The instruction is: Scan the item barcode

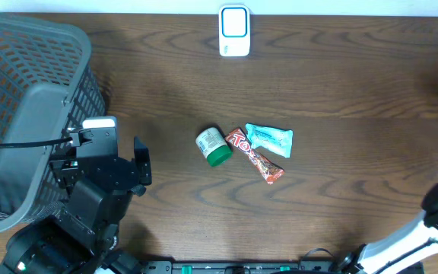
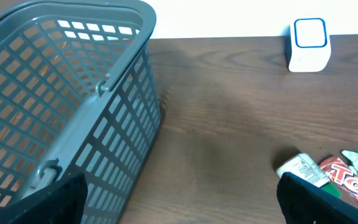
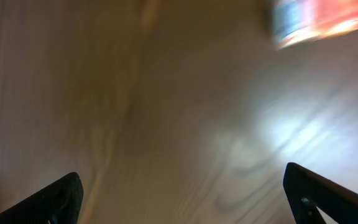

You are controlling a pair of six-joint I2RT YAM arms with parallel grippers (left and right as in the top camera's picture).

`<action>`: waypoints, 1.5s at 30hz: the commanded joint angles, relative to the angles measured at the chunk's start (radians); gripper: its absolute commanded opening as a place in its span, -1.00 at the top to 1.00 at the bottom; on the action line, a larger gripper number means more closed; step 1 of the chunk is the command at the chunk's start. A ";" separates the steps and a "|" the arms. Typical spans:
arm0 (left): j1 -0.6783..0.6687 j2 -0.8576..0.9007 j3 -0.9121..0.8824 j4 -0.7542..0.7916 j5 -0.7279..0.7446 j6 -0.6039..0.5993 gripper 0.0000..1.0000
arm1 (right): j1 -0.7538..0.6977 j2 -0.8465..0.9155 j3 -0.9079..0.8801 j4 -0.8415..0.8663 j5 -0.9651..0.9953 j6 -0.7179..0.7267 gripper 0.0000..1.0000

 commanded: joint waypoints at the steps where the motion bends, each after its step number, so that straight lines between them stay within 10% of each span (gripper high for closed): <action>1: 0.003 -0.003 0.006 -0.002 -0.013 -0.004 -0.96 | 0.181 -0.002 0.005 -0.006 -0.077 -0.050 -0.98; 19: 0.003 -0.003 0.006 -0.002 -0.013 -0.005 -0.96 | 0.952 0.008 -0.145 -0.081 0.266 -0.204 -0.99; 45: 0.003 -0.003 0.006 -0.002 -0.013 -0.004 -0.96 | 0.658 -0.009 -0.880 0.579 -0.434 0.015 -0.86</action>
